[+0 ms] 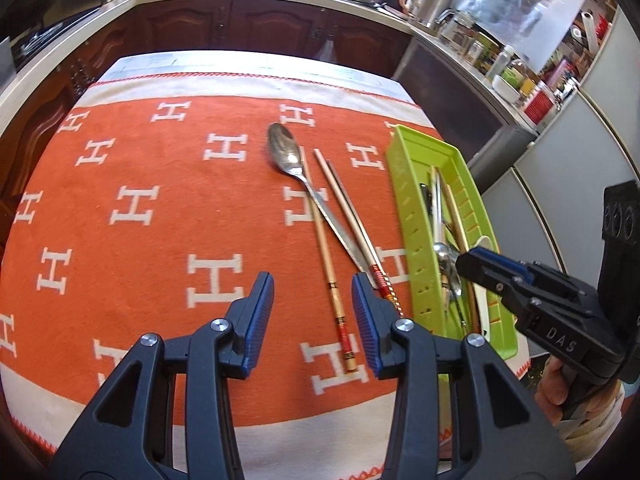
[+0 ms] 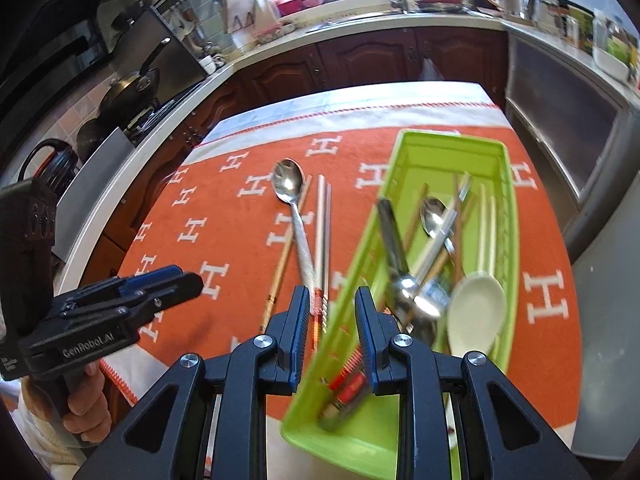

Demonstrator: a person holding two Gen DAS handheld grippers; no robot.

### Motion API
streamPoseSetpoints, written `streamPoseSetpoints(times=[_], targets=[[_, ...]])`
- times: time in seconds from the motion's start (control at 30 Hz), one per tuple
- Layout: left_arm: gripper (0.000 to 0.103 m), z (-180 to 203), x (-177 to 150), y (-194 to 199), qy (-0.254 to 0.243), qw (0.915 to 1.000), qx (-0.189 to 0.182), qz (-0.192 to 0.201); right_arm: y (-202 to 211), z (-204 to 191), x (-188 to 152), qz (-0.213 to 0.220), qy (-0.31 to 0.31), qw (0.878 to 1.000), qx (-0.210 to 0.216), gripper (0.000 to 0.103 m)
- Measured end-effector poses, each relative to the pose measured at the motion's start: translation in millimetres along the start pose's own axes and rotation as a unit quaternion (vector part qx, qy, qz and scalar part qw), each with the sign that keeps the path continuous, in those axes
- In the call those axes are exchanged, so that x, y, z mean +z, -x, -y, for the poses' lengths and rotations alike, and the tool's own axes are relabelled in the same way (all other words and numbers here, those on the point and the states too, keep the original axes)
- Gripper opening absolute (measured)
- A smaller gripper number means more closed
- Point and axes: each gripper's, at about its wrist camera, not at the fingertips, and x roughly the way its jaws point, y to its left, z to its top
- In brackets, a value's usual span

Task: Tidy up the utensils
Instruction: 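Lift both open tools out of the tray toward the remaining utensils, then grasp the large steel spoon by its handle with the right tool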

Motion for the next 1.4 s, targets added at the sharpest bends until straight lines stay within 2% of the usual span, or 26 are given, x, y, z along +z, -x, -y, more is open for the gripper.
streamPoseSetpoints(times=[0.33, 0.57, 0.83, 0.9, 0.97, 1.07, 1.2, 1.27, 1.4], targets=[[0.037, -31.5, 31.1, -5.0, 0.03, 0.9987, 0.037, 0.017, -42.4, -47.9, 57.0, -0.01, 0.065, 0.998, -0.004, 0.023], [0.037, -66.7, 55.0, -21.5, 0.058, 0.9963, 0.06, 0.019, -103.3, -74.9, 85.4, -0.048, 0.114, 0.992, -0.035, 0.023], [0.037, -100.7, 48.5, -49.0, 0.093, 0.9945, 0.048, -0.003, -172.2, -90.0, 95.3, -0.1, 0.153, 0.98, -0.075, 0.023], [0.037, -108.4, 45.2, -55.2, 0.1, 0.994, 0.044, -0.009, -182.0, -94.1, 95.2, -0.103, 0.163, 0.978, -0.083, 0.023], [0.037, -113.2, 42.2, -59.3, 0.106, 0.9935, 0.04, -0.013, -190.9, -98.2, 96.1, -0.105, 0.172, 0.975, -0.096, 0.018], [0.037, -119.1, 40.0, -62.6, 0.111, 0.9932, 0.033, -0.014, -202.5, -102.5, 94.6, -0.105, 0.189, 0.967, -0.134, 0.015], [0.037, -124.1, 38.2, -66.2, 0.115, 0.9929, 0.028, -0.015, -205.5, -104.4, 96.6, -0.102, 0.195, 0.965, -0.144, 0.011], [0.037, -126.1, 37.7, -67.4, 0.117, 0.9926, 0.026, -0.016, -205.3, -104.0, 97.3, -0.101, 0.191, 0.965, -0.151, 0.006], [0.037, -129.1, 36.5, -67.4, 0.122, 0.9922, 0.021, -0.016, -200.0, -90.0, 103.6, -0.111, 0.138, 0.977, -0.119, 0.006]])
